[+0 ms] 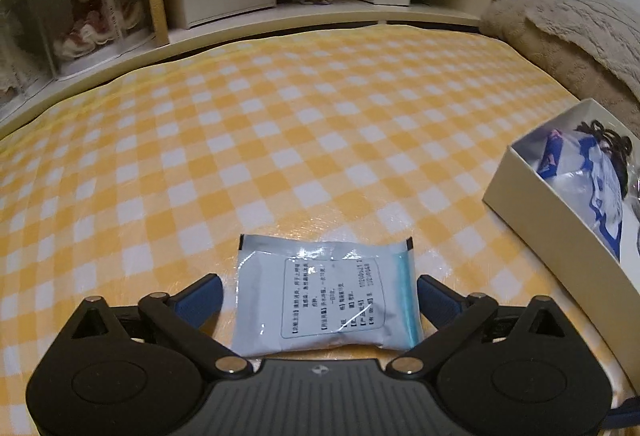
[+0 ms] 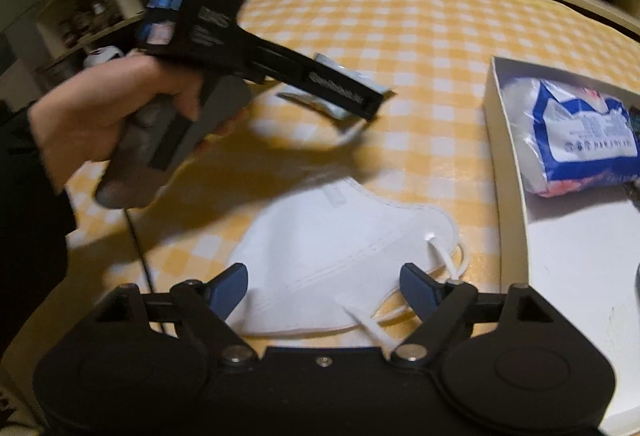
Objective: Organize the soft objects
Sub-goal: 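Grasp the grey foil packet with the left tool while the right tool lifts the mask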
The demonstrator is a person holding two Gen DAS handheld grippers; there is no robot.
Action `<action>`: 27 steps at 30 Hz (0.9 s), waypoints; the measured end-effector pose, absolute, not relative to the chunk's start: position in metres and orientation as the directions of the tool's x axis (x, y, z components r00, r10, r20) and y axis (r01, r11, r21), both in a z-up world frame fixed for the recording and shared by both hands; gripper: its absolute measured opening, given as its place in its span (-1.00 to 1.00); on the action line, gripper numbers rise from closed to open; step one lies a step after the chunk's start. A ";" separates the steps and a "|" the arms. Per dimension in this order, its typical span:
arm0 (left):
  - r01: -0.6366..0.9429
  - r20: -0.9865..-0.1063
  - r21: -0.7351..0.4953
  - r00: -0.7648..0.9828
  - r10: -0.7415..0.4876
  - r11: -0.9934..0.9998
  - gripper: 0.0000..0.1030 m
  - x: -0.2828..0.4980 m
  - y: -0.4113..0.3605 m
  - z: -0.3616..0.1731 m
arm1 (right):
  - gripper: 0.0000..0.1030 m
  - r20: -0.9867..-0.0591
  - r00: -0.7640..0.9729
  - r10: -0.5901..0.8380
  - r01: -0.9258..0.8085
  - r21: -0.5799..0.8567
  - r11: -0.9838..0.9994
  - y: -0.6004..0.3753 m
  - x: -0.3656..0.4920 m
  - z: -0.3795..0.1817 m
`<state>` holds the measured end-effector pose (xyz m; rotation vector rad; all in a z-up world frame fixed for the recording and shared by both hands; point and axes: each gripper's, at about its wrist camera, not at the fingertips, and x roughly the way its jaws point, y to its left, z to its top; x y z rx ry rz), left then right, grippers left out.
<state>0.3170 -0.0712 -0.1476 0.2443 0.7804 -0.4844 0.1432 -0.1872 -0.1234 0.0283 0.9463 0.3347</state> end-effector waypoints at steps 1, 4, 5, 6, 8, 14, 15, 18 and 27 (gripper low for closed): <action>0.496 -0.723 0.023 0.608 -0.328 0.868 0.85 0.318 -0.070 -0.147 | 0.64 -0.797 0.528 0.293 -0.268 0.170 0.948 -0.187 0.146 -0.128; 0.481 -0.722 0.024 0.615 -0.317 0.877 0.73 0.317 -0.068 -0.146 | 0.71 -0.805 0.528 0.271 -0.285 0.133 0.949 -0.182 0.149 -0.139; 0.475 -0.719 0.028 0.621 -0.313 0.879 0.72 0.316 -0.068 -0.145 | 0.71 -0.805 0.534 0.259 -0.300 0.106 0.948 -0.178 0.149 -0.141; 0.467 -0.717 0.029 0.626 -0.307 0.884 0.70 0.316 -0.068 -0.145 | 0.71 -0.808 0.534 0.249 -0.312 0.085 0.946 -0.175 0.149 -0.142; 0.454 -0.712 0.023 0.633 -0.304 0.891 0.66 0.315 -0.067 -0.145 | 0.61 -0.808 0.535 0.248 -0.327 0.072 0.942 -0.172 0.148 -0.142; 0.442 -0.702 0.021 0.645 -0.302 0.897 0.59 0.311 -0.068 -0.143 | -0.59 -0.793 0.532 0.296 -0.333 0.125 0.935 -0.181 0.145 -0.135; 0.440 -0.703 0.016 0.644 -0.303 0.898 0.58 0.311 -0.068 -0.142 | -0.63 -0.794 0.530 0.299 -0.330 0.131 0.935 -0.182 0.145 -0.134; 0.434 -0.706 0.010 0.641 -0.301 0.901 0.57 0.307 -0.067 -0.141 | -0.85 -0.793 0.525 0.311 -0.333 0.145 0.932 -0.184 0.143 -0.131; 0.407 -0.696 -0.014 0.652 -0.301 0.913 0.56 0.287 -0.065 -0.121 | -0.90 -0.746 0.592 0.304 -0.298 0.148 0.943 -0.196 0.135 -0.106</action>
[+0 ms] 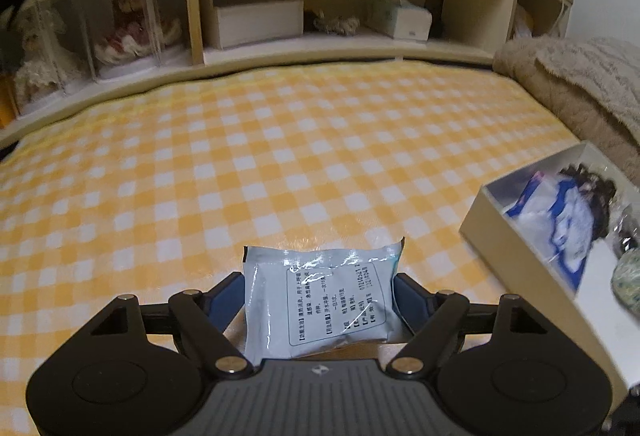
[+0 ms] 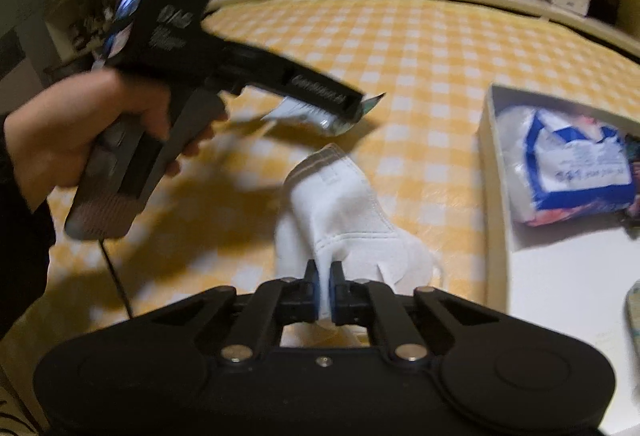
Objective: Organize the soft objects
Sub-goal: 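Grasp the grey foil packet with the left tool while the right tool lifts the mask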
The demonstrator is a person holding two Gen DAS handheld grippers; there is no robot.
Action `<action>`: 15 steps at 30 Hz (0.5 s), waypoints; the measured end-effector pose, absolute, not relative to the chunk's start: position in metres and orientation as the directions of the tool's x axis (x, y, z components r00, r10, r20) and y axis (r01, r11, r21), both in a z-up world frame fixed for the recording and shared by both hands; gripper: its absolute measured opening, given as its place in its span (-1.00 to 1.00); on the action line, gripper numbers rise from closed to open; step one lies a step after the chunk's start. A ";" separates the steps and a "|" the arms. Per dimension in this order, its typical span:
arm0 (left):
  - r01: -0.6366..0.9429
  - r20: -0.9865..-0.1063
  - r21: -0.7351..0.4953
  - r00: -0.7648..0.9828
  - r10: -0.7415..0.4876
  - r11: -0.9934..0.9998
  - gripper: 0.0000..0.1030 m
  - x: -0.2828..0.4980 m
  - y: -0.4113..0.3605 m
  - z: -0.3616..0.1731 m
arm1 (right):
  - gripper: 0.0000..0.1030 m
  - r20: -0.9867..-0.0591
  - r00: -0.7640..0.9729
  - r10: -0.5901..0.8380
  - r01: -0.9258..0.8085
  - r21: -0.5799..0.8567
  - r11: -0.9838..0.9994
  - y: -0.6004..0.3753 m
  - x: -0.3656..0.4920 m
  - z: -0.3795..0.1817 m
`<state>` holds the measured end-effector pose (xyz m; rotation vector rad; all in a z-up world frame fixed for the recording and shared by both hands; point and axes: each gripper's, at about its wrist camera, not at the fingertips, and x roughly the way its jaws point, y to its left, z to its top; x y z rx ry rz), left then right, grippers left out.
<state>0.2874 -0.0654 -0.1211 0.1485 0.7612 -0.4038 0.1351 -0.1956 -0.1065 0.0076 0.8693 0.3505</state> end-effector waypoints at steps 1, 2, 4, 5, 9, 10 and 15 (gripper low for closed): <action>0.403 -0.690 -0.015 0.659 -0.301 0.915 0.56 0.284 -0.065 -0.116 | -0.90 -0.736 0.606 0.301 -0.291 0.147 0.945 -0.199 0.134 -0.102; 0.399 -0.683 -0.015 0.666 -0.301 0.917 0.56 0.280 -0.064 -0.110 | -0.90 -0.727 0.618 0.298 -0.285 0.146 0.947 -0.201 0.133 -0.098; 0.390 -0.668 -0.013 0.682 -0.298 0.921 0.56 0.272 -0.062 -0.099 | -0.90 -0.706 0.644 0.293 -0.273 0.145 0.951 -0.207 0.130 -0.089; 0.385 -0.660 -0.011 0.690 -0.296 0.923 0.56 0.269 -0.061 -0.093 | -0.90 -0.694 0.658 0.292 -0.269 0.146 0.952 -0.209 0.129 -0.084; 0.356 -0.621 -0.019 0.728 -0.290 0.934 0.56 0.253 -0.055 -0.068 | -0.90 -0.648 0.704 0.291 -0.253 0.154 0.955 -0.221 0.121 -0.064; 0.350 -0.612 -0.023 0.735 -0.290 0.936 0.56 0.249 -0.053 -0.063 | -0.90 -0.639 0.713 0.287 -0.249 0.153 0.957 -0.223 0.121 -0.062; 0.331 -0.575 -0.030 0.766 -0.287 0.943 0.56 0.221 -0.048 -0.038 | -0.90 -0.595 0.754 0.278 -0.222 0.167 0.961 -0.241 0.111 -0.046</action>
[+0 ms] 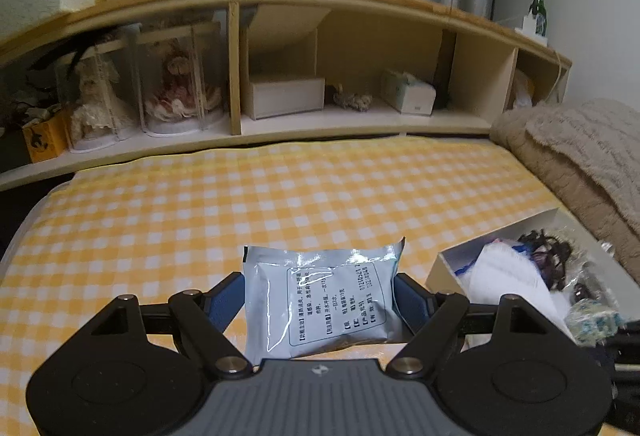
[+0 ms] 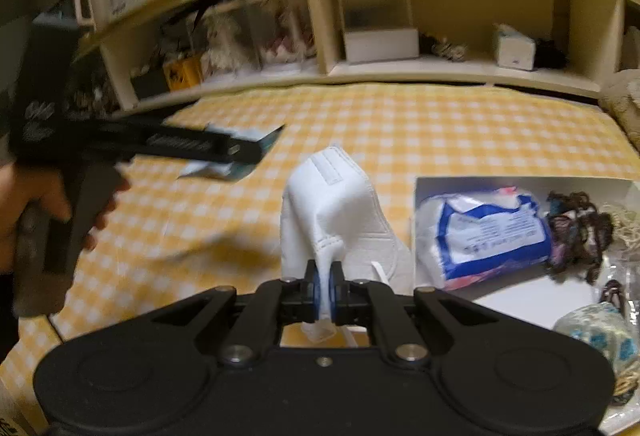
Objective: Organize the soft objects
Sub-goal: 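Grasp the grey foil packet with the left tool while the right tool lifts the mask, then lower the foil packet and face mask into the white box and open both tools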
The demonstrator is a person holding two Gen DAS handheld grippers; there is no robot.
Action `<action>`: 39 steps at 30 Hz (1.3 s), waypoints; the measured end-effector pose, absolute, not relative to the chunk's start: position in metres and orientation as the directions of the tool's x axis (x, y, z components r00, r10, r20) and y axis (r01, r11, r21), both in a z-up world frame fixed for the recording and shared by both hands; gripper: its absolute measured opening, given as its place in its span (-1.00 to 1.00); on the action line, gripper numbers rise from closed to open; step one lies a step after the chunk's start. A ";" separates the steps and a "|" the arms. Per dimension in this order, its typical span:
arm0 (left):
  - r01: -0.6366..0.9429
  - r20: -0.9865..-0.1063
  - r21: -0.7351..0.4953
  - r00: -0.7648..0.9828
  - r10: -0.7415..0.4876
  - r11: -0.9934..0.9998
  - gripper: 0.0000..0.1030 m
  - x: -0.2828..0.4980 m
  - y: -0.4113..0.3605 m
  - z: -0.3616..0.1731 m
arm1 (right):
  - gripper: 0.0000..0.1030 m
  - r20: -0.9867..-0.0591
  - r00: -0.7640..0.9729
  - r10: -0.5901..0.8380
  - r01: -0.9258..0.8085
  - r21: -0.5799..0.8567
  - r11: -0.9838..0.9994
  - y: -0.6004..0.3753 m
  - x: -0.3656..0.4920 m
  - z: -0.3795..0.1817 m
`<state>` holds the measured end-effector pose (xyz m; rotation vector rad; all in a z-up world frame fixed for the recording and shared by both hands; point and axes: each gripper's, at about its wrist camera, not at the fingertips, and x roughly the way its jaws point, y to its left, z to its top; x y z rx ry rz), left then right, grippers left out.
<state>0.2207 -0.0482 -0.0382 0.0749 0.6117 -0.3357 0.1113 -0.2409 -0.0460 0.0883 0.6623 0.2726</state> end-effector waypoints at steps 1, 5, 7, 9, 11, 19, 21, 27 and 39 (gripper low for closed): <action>0.327 -0.567 -0.029 0.773 -0.285 0.944 0.56 0.215 -0.048 -0.035 | -0.90 -0.587 0.761 0.276 -0.216 0.173 0.961 -0.244 0.108 -0.044; 0.321 -0.546 -0.049 0.784 -0.294 0.946 0.56 0.193 -0.048 -0.025 | -0.90 -0.561 0.786 0.259 -0.195 0.173 0.966 -0.257 0.098 -0.034; 0.325 -0.538 -0.043 0.789 -0.297 0.945 0.56 0.184 -0.050 -0.020 | -0.90 -0.545 0.800 0.253 -0.186 0.176 0.967 -0.264 0.093 -0.029; 0.329 -0.528 -0.042 0.794 -0.301 0.943 0.56 0.175 -0.053 -0.014 | -0.90 -0.528 0.813 0.247 -0.180 0.176 0.968 -0.271 0.088 -0.024; 0.335 -0.518 -0.043 0.799 -0.307 0.941 0.56 0.167 -0.056 -0.008 | -0.90 -0.518 0.822 0.239 -0.177 0.167 0.970 -0.276 0.082 -0.020; 0.356 -0.481 -0.080 0.805 -0.349 0.931 0.56 0.129 -0.060 0.005 | -0.90 -0.498 0.838 0.223 -0.177 0.139 0.974 -0.300 0.062 -0.005; 0.368 -0.471 -0.093 0.802 -0.367 0.925 0.56 0.121 -0.063 0.008 | -0.90 -0.504 0.835 0.222 -0.186 0.123 0.975 -0.305 0.059 -0.002; 0.423 -0.453 -0.140 0.777 -0.438 0.895 0.56 0.108 -0.078 0.008 | -0.89 -0.557 0.810 0.184 -0.221 0.001 0.975 -0.317 0.058 -0.002; 0.516 -0.484 -0.211 0.682 -0.547 0.830 0.56 0.111 -0.112 -0.023 | -0.25 -0.736 0.648 0.195 -0.265 0.022 0.964 -0.333 0.095 -0.056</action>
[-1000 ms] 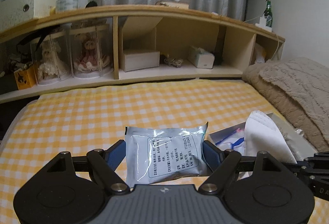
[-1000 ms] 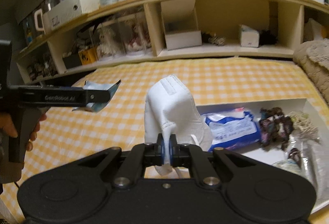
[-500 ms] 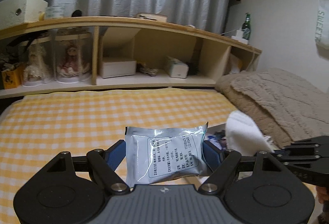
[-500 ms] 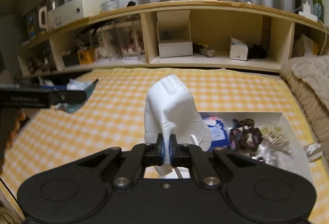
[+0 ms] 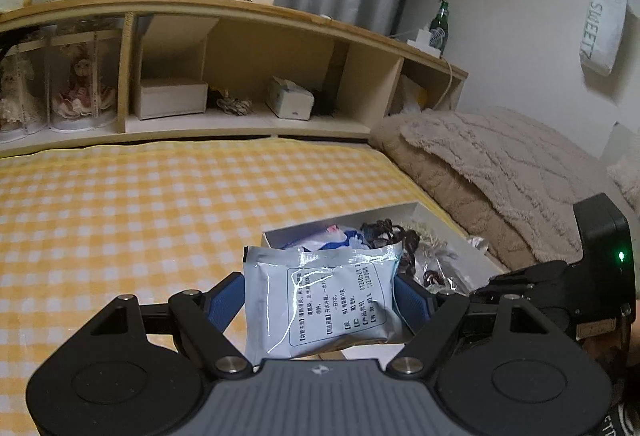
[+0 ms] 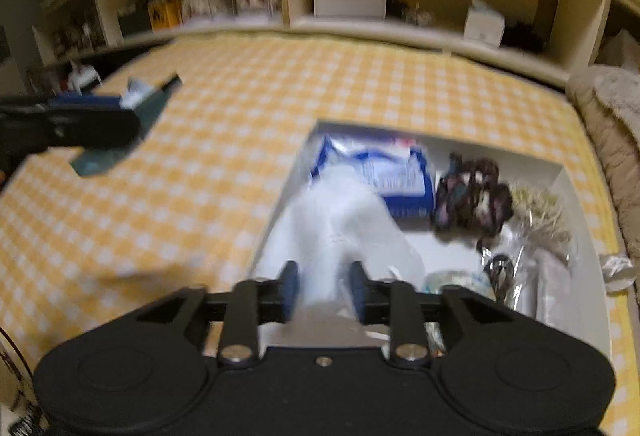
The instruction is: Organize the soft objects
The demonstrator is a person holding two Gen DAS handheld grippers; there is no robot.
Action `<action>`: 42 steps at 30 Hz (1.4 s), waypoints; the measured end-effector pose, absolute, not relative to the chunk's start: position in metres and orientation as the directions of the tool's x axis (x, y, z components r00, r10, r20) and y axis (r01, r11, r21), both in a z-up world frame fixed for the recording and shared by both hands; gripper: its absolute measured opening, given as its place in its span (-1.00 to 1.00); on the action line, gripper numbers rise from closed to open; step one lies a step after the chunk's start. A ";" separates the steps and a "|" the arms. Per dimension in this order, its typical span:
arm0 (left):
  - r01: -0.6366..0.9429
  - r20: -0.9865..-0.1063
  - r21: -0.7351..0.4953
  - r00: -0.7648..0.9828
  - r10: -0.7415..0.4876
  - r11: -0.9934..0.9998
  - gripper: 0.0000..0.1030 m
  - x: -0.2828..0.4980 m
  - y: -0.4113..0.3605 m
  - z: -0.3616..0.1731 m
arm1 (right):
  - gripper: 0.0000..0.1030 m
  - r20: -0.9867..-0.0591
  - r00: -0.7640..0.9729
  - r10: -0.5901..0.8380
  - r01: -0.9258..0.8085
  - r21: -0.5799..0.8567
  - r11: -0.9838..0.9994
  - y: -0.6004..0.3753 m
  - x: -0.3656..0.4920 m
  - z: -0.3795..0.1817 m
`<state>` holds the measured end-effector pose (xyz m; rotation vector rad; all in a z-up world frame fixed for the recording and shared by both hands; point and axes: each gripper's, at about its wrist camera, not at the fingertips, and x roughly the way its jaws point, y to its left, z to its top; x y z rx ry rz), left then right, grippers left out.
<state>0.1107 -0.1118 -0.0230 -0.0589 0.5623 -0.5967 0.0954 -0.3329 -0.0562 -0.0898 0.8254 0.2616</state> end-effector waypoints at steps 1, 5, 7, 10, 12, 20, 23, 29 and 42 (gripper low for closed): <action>0.519 -0.488 -0.205 0.681 -0.546 0.830 0.56 0.111 -0.114 -0.025 | -0.05 -0.743 0.642 0.190 -0.260 0.023 0.965 -0.334 0.097 -0.059; 0.528 -0.498 -0.200 0.671 -0.549 0.826 0.56 0.115 -0.121 -0.032 | 0.31 -0.751 0.635 0.181 -0.223 0.047 0.974 -0.343 0.099 -0.064; 0.538 -0.498 -0.196 0.666 -0.556 0.820 0.56 0.118 -0.128 -0.036 | 0.49 -0.745 0.644 0.176 -0.193 0.065 0.979 -0.350 0.099 -0.063; 0.573 -0.504 -0.182 0.643 -0.576 0.799 0.57 0.120 -0.140 -0.043 | 0.55 -0.724 0.673 0.151 -0.119 0.096 0.988 -0.365 0.098 -0.061; 0.618 -0.515 -0.166 0.611 -0.602 0.769 0.57 0.121 -0.152 -0.051 | 0.56 -0.713 0.686 0.144 -0.072 0.131 0.989 -0.376 0.098 -0.060; 0.695 -0.558 -0.166 0.519 -0.648 0.700 0.75 0.126 -0.206 -0.086 | 0.56 -0.690 0.719 0.086 0.046 0.171 0.984 -0.397 0.097 -0.063; 0.680 -0.559 -0.152 0.539 -0.629 0.717 0.87 0.130 -0.215 -0.099 | 0.57 -0.677 0.731 0.081 0.079 0.202 0.976 -0.405 0.096 -0.063; 0.709 -0.622 -0.175 0.459 -0.635 0.684 0.87 0.130 -0.223 -0.114 | 0.57 -0.689 0.720 0.079 0.091 0.208 0.974 -0.407 0.100 -0.067; 0.689 -0.636 -0.176 0.466 -0.615 0.703 0.89 0.128 -0.215 -0.106 | 0.60 -0.691 0.718 0.081 0.077 0.194 0.978 -0.404 0.098 -0.065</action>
